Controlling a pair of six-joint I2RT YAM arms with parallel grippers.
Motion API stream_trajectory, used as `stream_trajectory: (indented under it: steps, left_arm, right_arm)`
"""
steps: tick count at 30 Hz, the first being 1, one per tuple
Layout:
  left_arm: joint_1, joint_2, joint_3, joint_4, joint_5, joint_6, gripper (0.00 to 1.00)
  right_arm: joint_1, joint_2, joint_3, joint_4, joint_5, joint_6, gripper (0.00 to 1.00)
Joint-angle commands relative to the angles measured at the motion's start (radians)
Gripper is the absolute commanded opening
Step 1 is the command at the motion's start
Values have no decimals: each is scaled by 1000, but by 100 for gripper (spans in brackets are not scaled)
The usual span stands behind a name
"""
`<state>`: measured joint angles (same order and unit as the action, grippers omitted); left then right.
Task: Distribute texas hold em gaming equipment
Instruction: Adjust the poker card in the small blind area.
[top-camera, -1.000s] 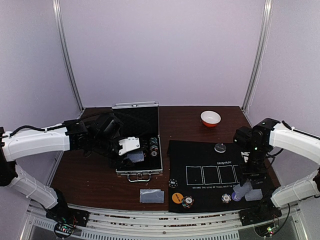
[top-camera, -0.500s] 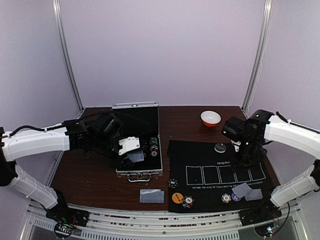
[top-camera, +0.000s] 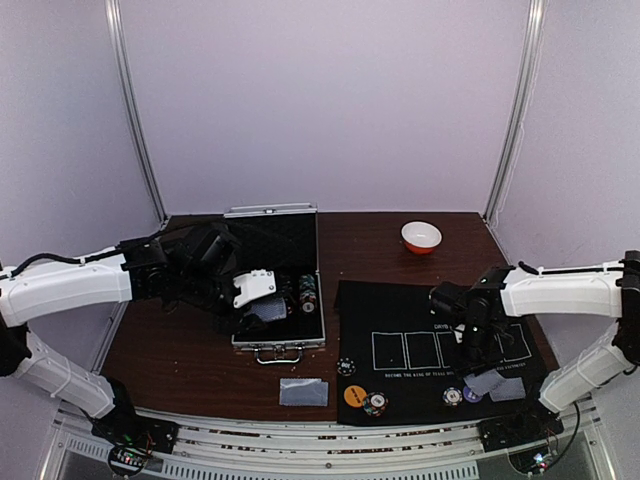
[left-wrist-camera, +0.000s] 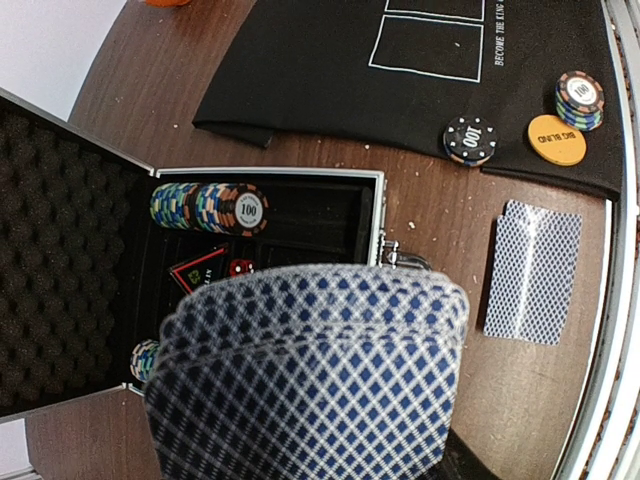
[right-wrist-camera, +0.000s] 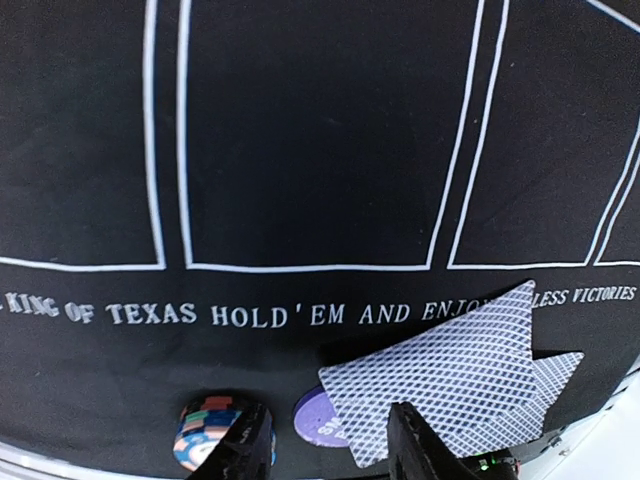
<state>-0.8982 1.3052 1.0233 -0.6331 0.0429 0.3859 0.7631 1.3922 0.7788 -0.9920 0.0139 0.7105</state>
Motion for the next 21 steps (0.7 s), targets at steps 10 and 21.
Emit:
stream_trajectory:
  steps: [10,21]
  left_arm:
    - [7,-26,13,15,8,7,52]
    - [6,-45,-1,27,11,14,52]
  right_arm:
    - [1,48,-60,80,101,101,39]
    - [1,20,-28,-40,184,161,38]
